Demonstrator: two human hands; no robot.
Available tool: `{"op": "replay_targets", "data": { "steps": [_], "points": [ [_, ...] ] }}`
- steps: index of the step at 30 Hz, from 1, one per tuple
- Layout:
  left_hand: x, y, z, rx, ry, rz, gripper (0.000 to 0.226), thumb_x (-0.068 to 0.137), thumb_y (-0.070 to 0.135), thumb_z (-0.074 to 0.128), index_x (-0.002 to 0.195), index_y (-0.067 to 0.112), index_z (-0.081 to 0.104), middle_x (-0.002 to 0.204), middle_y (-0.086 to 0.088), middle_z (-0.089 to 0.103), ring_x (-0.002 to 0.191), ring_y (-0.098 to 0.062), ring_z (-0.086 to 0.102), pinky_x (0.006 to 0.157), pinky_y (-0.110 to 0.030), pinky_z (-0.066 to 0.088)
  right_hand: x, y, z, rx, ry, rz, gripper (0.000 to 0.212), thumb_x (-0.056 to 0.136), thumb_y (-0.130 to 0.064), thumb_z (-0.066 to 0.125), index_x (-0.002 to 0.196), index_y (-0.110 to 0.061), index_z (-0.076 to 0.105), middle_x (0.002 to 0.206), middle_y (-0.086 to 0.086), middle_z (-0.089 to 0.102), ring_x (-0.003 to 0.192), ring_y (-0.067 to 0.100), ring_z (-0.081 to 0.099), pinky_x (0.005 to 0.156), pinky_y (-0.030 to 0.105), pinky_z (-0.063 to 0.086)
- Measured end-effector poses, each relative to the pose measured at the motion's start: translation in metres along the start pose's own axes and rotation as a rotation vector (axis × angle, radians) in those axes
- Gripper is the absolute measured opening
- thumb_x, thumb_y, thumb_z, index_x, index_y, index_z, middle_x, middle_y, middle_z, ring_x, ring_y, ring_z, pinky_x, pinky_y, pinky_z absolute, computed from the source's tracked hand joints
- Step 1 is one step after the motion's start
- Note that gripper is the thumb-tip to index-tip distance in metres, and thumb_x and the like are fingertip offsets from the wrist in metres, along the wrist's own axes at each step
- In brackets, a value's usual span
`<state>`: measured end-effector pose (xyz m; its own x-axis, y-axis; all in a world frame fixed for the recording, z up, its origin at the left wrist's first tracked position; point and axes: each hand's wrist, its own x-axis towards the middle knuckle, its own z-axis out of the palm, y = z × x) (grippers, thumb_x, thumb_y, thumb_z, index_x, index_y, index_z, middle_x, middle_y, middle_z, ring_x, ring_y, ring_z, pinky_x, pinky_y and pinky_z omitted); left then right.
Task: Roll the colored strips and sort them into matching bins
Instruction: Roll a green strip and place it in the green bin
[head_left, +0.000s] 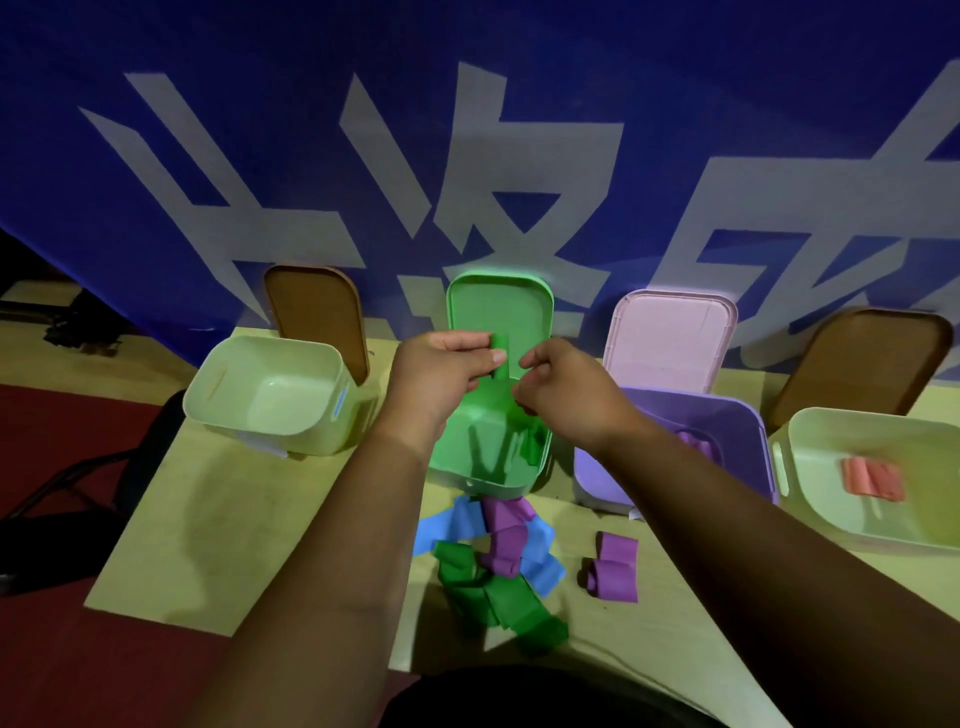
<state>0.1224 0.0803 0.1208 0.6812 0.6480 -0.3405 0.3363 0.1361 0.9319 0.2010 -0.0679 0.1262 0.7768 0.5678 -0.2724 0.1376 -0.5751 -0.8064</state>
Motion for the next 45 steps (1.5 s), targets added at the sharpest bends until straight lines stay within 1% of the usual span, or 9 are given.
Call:
{"op": "replay_targets", "data": {
  "steps": [5, 7, 12, 17, 22, 32, 40, 43, 45],
  "points": [
    [0.037, -0.057, 0.011, 0.12, 0.008, -0.121, 0.025, 0.081, 0.011, 0.093, 0.102, 0.019, 0.082, 0.093, -0.004, 0.083, 0.084, -0.015, 0.079, 0.072, -0.027, 0.055, 0.027, 0.038, 0.016, 0.033, -0.047, 0.181, 0.019, 0.097, -0.007, 0.062, 0.085, -0.021, 0.066, 0.083, 0.017, 0.075, 0.079, 0.039, 0.077, 0.076, 0.055, 0.065],
    [0.054, -0.082, 0.017, 0.19, 0.01, -0.166, 0.024, 0.078, 0.012, 0.096, 0.098, 0.018, 0.083, 0.092, -0.006, 0.083, 0.085, -0.019, 0.08, 0.079, -0.029, 0.06, 0.036, 0.052, 0.017, -0.011, -0.045, 0.202, 0.027, 0.1, -0.008, 0.06, 0.077, -0.019, 0.066, 0.082, 0.021, 0.076, 0.067, 0.035, 0.075, 0.068, 0.049, 0.066],
    [0.092, -0.137, 0.034, 0.355, 0.03, -0.29, 0.022, 0.077, 0.013, 0.097, 0.081, 0.023, 0.079, 0.092, -0.011, 0.082, 0.087, -0.026, 0.08, 0.088, -0.04, 0.066, 0.052, 0.074, 0.021, -0.096, -0.012, 0.243, 0.019, 0.103, -0.011, 0.056, 0.092, -0.005, 0.07, 0.075, 0.015, 0.077, 0.049, 0.012, 0.071, 0.048, 0.028, 0.056],
    [0.121, -0.168, 0.057, 0.573, 0.055, -0.364, 0.011, 0.09, 0.021, 0.087, 0.099, 0.015, 0.086, 0.103, -0.005, 0.082, 0.096, -0.028, 0.076, 0.084, -0.028, 0.057, 0.063, 0.083, 0.03, -0.118, 0.001, 0.253, 0.015, 0.106, -0.017, 0.057, 0.101, -0.01, 0.069, 0.083, 0.01, 0.077, 0.058, 0.02, 0.077, 0.058, 0.037, 0.066],
    [0.131, -0.188, 0.068, 0.71, 0.035, -0.356, 0.018, 0.092, 0.02, 0.082, 0.108, 0.01, 0.085, 0.11, -0.013, 0.08, 0.105, -0.035, 0.075, 0.089, -0.032, 0.056, 0.068, 0.087, 0.029, -0.143, -0.031, 0.234, 0.008, 0.102, -0.012, 0.059, 0.102, -0.012, 0.067, 0.076, 0.008, 0.076, 0.057, 0.018, 0.076, 0.062, 0.039, 0.066],
    [0.135, -0.202, 0.075, 0.751, 0.025, -0.33, 0.009, 0.093, 0.014, 0.08, 0.099, 0.009, 0.084, 0.102, -0.015, 0.08, 0.098, -0.036, 0.075, 0.094, -0.04, 0.062, 0.075, 0.091, 0.031, -0.085, -0.055, 0.261, 0.006, 0.106, -0.018, 0.06, 0.103, -0.016, 0.065, 0.077, 0.004, 0.074, 0.049, 0.012, 0.073, 0.044, 0.022, 0.052],
    [0.132, -0.189, 0.074, 0.806, -0.076, -0.387, 0.04, 0.084, 0.035, 0.094, 0.108, 0.006, 0.081, 0.11, -0.014, 0.078, 0.107, -0.036, 0.073, 0.087, -0.031, 0.052, 0.075, 0.093, 0.028, -0.03, -0.085, 0.272, 0.007, 0.108, -0.017, 0.06, 0.11, -0.013, 0.065, 0.088, 0.008, 0.074, 0.057, 0.017, 0.077, 0.055, 0.033, 0.063],
    [0.124, -0.177, 0.071, 0.835, -0.056, -0.354, 0.034, 0.096, 0.026, 0.083, 0.117, -0.001, 0.077, 0.123, -0.021, 0.075, 0.118, -0.041, 0.07, 0.097, -0.038, 0.054, 0.072, 0.092, 0.026, -0.032, -0.098, 0.273, 0.011, 0.108, -0.017, 0.056, 0.107, -0.01, 0.064, 0.087, 0.01, 0.075, 0.058, 0.02, 0.077, 0.062, 0.041, 0.067],
    [0.122, -0.172, 0.065, 0.86, -0.051, -0.326, 0.026, 0.101, 0.02, 0.074, 0.115, -0.001, 0.078, 0.124, -0.022, 0.075, 0.116, -0.04, 0.069, 0.09, -0.037, 0.052, 0.069, 0.09, 0.024, -0.046, -0.106, 0.264, 0.016, 0.107, -0.016, 0.051, 0.103, -0.007, 0.064, 0.084, 0.012, 0.077, 0.057, 0.02, 0.077, 0.062, 0.041, 0.065]
  ]
}}
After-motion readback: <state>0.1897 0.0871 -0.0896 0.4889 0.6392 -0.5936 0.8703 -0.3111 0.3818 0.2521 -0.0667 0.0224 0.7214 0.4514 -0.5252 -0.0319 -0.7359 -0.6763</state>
